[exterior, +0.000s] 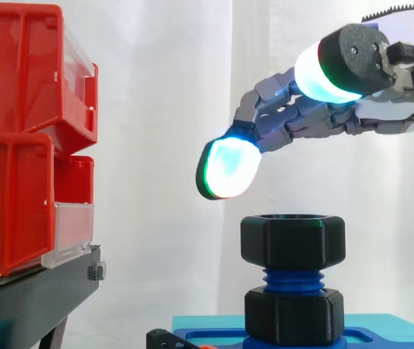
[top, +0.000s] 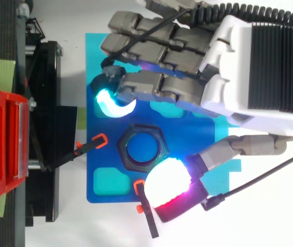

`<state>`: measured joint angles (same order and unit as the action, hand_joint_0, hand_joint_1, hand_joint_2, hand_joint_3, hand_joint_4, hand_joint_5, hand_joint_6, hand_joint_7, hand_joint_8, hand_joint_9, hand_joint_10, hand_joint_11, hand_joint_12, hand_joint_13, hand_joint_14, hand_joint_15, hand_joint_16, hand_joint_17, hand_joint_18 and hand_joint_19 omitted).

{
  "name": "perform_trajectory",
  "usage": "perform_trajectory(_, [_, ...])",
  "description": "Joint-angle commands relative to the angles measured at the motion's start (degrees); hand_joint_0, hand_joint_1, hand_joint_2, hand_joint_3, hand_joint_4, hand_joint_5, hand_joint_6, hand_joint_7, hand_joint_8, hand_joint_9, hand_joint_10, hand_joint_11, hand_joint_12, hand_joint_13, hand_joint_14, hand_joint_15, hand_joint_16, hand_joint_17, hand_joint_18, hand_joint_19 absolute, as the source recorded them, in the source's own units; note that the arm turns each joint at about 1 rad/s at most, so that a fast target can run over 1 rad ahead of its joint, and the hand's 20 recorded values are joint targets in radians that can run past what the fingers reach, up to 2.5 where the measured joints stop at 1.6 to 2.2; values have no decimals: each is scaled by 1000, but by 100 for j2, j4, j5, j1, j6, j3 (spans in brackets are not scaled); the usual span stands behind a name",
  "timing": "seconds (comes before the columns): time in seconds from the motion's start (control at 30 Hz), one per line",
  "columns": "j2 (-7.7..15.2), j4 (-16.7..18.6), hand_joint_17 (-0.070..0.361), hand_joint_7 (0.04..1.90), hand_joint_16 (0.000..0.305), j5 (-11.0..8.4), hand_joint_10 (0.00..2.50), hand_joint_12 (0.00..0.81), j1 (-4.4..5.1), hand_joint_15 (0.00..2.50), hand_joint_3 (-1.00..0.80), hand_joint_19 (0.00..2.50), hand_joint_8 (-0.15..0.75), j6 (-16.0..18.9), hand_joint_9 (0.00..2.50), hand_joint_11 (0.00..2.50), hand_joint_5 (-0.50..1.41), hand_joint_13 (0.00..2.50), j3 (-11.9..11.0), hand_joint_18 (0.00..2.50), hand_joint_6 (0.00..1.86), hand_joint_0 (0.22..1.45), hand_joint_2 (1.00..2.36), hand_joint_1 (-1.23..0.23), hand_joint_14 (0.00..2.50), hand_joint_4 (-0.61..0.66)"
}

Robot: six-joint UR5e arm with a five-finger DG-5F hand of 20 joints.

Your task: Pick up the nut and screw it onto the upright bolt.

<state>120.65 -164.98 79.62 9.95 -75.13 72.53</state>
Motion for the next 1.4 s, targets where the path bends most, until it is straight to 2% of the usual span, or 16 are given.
perform_trajectory(0.0, [2,80,93,715,42,-17,0,336,43,0,-500,0,262,-10,274,0,-186,66,-2,0,502,468,1000,-165,0,248])
perform_trajectory(0.17, [2,115,97,680,43,-17,0,342,95,0,-500,0,252,8,235,0,-190,32,-2,0,502,462,1000,-139,0,231])
perform_trajectory(0.57, [11,-17,99,692,44,9,0,342,87,0,-500,0,250,16,222,0,-191,22,6,0,502,463,1000,-127,0,225])
perform_trajectory(0.77, [2,-175,98,774,44,9,0,341,78,0,-500,0,257,16,225,0,-185,23,6,0,502,464,1000,-127,0,230])
perform_trajectory(1.37, [2,-228,85,1016,38,45,0,321,95,0,-500,0,289,16,353,0,-147,117,6,0,504,485,1000,-199,0,292])
